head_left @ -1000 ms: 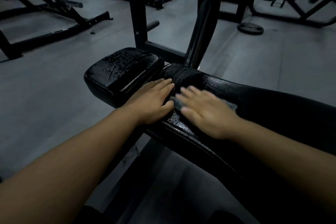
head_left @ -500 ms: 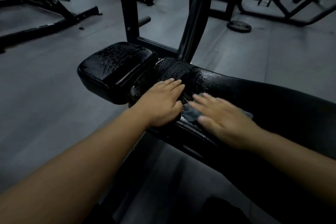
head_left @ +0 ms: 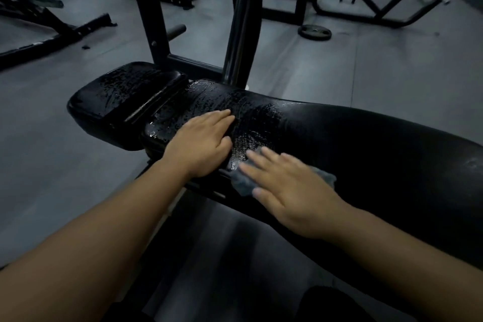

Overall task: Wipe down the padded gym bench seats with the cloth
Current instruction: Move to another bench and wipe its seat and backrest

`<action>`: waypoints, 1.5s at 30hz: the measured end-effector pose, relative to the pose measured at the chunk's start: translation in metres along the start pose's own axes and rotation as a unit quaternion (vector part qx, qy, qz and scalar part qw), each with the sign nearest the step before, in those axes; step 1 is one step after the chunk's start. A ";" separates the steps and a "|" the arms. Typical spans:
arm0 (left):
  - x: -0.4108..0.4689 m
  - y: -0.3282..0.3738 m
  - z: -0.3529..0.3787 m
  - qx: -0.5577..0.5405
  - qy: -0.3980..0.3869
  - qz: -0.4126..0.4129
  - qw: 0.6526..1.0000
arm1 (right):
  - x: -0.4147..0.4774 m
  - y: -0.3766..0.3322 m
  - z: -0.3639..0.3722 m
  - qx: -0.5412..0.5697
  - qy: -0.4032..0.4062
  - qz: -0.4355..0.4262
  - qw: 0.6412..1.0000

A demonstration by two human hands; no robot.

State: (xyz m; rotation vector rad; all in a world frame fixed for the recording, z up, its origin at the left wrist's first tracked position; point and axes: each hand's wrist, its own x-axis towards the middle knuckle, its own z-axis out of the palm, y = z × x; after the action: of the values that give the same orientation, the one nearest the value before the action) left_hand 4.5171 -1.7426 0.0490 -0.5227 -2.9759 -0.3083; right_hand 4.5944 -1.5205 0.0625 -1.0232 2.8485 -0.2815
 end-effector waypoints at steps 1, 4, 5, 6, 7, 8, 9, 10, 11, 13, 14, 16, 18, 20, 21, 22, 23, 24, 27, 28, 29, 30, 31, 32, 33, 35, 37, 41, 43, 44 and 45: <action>0.001 0.000 0.000 0.007 -0.001 -0.007 1.000 | -0.004 0.005 -0.003 0.011 -0.009 -0.016 1.000; 0.006 0.019 0.000 0.015 -0.043 -0.007 0.999 | 0.017 0.042 -0.013 0.005 0.008 0.019 1.000; 0.008 0.032 0.003 0.011 -0.054 0.003 0.998 | 0.034 0.060 -0.017 -0.014 0.021 0.050 0.998; 0.010 0.045 0.007 0.005 -0.056 0.009 0.998 | 0.054 0.076 -0.021 -0.027 0.028 0.081 0.996; 0.013 0.056 0.010 -0.001 -0.050 0.008 0.999 | 0.073 0.089 -0.024 -0.032 0.031 0.103 0.994; 0.016 0.065 0.013 -0.007 -0.043 0.000 0.999 | 0.088 0.100 -0.026 -0.034 0.034 0.117 0.992; 0.017 0.070 0.014 -0.008 -0.040 -0.011 0.999 | 0.101 0.108 -0.026 -0.036 0.036 0.127 0.991; 0.018 0.073 0.015 -0.005 -0.042 -0.020 0.999 | 0.110 0.115 -0.027 -0.036 0.039 0.137 0.989; 0.017 0.075 0.016 -0.004 -0.046 -0.027 0.999 | 0.115 0.119 -0.028 -0.033 0.043 0.150 0.987; 0.015 0.080 0.014 -0.015 -0.050 -0.042 0.998 | 0.115 0.122 -0.030 -0.035 0.054 0.168 0.984; 0.014 0.083 0.014 -0.024 -0.047 -0.048 0.997 | 0.109 0.120 -0.030 -0.038 0.057 0.168 0.983; 0.014 0.090 0.016 -0.035 -0.037 -0.059 0.997 | 0.088 0.110 -0.027 -0.038 0.042 0.143 0.988; 0.012 0.094 0.016 -0.037 -0.034 -0.065 0.997 | 0.055 0.095 -0.020 -0.036 0.024 0.101 0.994; 0.009 0.097 0.015 -0.037 -0.034 -0.062 0.997 | 0.017 0.083 -0.015 -0.034 0.018 0.064 0.997; 0.006 0.101 0.015 -0.038 -0.038 -0.055 0.997 | -0.003 0.077 -0.014 -0.033 0.015 0.049 0.998; 0.004 0.106 0.014 -0.042 -0.041 -0.044 0.997 | -0.022 0.072 -0.013 -0.032 0.011 0.035 0.999; 0.001 0.112 0.012 -0.050 -0.042 -0.031 0.997 | -0.040 0.068 -0.012 -0.030 0.007 0.018 0.999; 0.000 0.119 0.011 -0.063 -0.041 -0.015 0.997 | -0.055 0.067 -0.013 -0.025 -0.004 0.000 1.000; 0.004 0.138 0.009 -0.088 -0.032 0.019 0.995 | -0.072 0.078 -0.019 -0.029 -0.044 -0.034 0.998; 0.007 0.142 0.009 -0.089 -0.026 0.019 0.996 | -0.066 0.088 -0.022 -0.038 -0.037 -0.029 0.998; 0.011 0.144 0.011 -0.089 -0.022 0.016 0.996 | -0.056 0.099 -0.023 -0.044 -0.020 -0.009 0.999; 0.013 0.144 0.013 -0.090 -0.017 0.010 0.996 | -0.042 0.113 -0.025 -0.047 0.001 0.022 0.999; 0.014 0.144 0.016 -0.088 -0.012 0.004 0.996 | -0.025 0.130 -0.027 -0.050 0.020 0.052 0.997; 0.014 0.144 0.019 -0.082 -0.007 -0.001 0.997 | -0.008 0.146 -0.027 -0.054 0.033 0.080 0.995; 0.013 0.144 0.021 -0.074 -0.004 -0.003 0.997 | 0.008 0.160 -0.028 -0.056 0.042 0.104 0.992; 0.013 0.143 0.024 -0.051 -0.009 -0.001 0.999 | 0.034 0.178 -0.028 -0.055 0.050 0.148 0.986; 0.013 0.143 0.024 -0.040 -0.019 -0.001 0.999 | 0.042 0.174 -0.028 -0.055 0.055 0.180 0.981; 0.013 0.144 0.023 -0.064 -0.023 -0.009 0.998 | -0.031 0.131 -0.024 -0.044 0.020 0.061 0.997; 0.012 0.144 0.022 -0.069 -0.023 -0.011 0.997 | -0.084 0.120 -0.023 -0.022 -0.006 -0.010 1.000; 0.012 0.145 0.022 -0.067 -0.023 -0.011 0.997 | -0.098 0.127 -0.025 -0.023 -0.018 -0.016 0.999; 0.012 0.146 0.022 -0.062 -0.023 -0.011 0.998 | -0.100 0.140 -0.026 -0.029 -0.016 -0.004 0.999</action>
State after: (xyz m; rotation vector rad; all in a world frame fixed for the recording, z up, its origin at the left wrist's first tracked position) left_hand 4.5552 -1.6000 0.0555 -0.5156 -3.0235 -0.4931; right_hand 4.5808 -1.3468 0.0626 -1.0412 2.8396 -0.1839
